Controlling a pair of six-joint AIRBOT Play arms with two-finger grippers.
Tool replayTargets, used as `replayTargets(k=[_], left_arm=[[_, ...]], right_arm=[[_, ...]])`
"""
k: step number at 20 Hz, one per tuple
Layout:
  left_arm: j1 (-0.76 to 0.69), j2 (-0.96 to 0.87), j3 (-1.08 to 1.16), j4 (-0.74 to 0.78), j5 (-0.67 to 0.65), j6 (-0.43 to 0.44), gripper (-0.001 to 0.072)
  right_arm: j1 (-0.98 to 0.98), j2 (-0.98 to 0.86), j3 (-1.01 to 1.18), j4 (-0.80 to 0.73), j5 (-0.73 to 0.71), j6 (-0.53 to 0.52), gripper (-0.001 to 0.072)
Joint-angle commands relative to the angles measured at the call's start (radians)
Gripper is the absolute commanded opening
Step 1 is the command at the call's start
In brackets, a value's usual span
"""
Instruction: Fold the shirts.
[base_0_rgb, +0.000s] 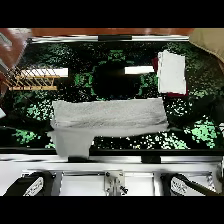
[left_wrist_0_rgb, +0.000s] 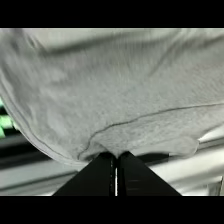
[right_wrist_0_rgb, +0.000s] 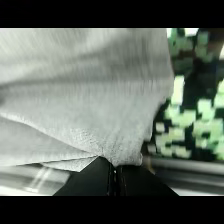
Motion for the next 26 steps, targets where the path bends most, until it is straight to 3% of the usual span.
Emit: replayTargets(k=[1,7,12,13,14,15,16,17,18,21,26], left_arm=[[0.039,-0.080,0.130,0.000,0.067,0.011,0.0023],[0.037,-0.441,0.330,-0.077,0.146,0.010,0.0025],[0.038,-0.610,0.433,-0.119,0.180,0.006,0.0026],[0.037,-0.621,0.434,-0.119,0.193,0.003,0.0026],[0.037,-0.628,0.434,-0.120,0.200,0.000,0.0036],[0.037,-0.629,0.434,-0.120,0.199,0.000,0.0138],[0.038,-0.626,0.436,-0.120,0.188,0.001,0.0338],[0.039,-0.621,0.446,-0.119,0.171,0.016,0.0538],[0.043,-0.615,0.463,-0.119,0.161,0.022,0.0580],[0.049,-0.577,0.529,-0.120,0.158,0.021,0.0579],[0.037,-0.481,0.559,-0.194,0.151,0.019,0.0579]], right_arm=[[0.055,-0.047,0.151,0.006,0.108,0.046,0.0079],[0.195,-0.289,0.380,-0.103,0.177,0.151,0.0079],[0.197,-0.375,0.417,-0.101,0.192,0.174,0.0090],[0.198,-0.383,0.417,-0.100,0.191,0.176,0.0150],[0.198,-0.386,0.417,-0.092,0.192,0.174,0.0399],[0.197,-0.383,0.417,-0.093,0.193,0.160,0.0512],[0.196,-0.376,0.417,-0.097,0.188,0.159,0.0512],[0.188,-0.361,0.417,-0.111,0.180,0.158,0.0556],[0.177,-0.343,0.417,-0.126,0.170,0.153,0.0690],[0.114,-0.330,0.415,-0.112,0.120,0.146,0.0693],[0.085,-0.434,0.414,0.098,0.111,0.131,0.0691]])
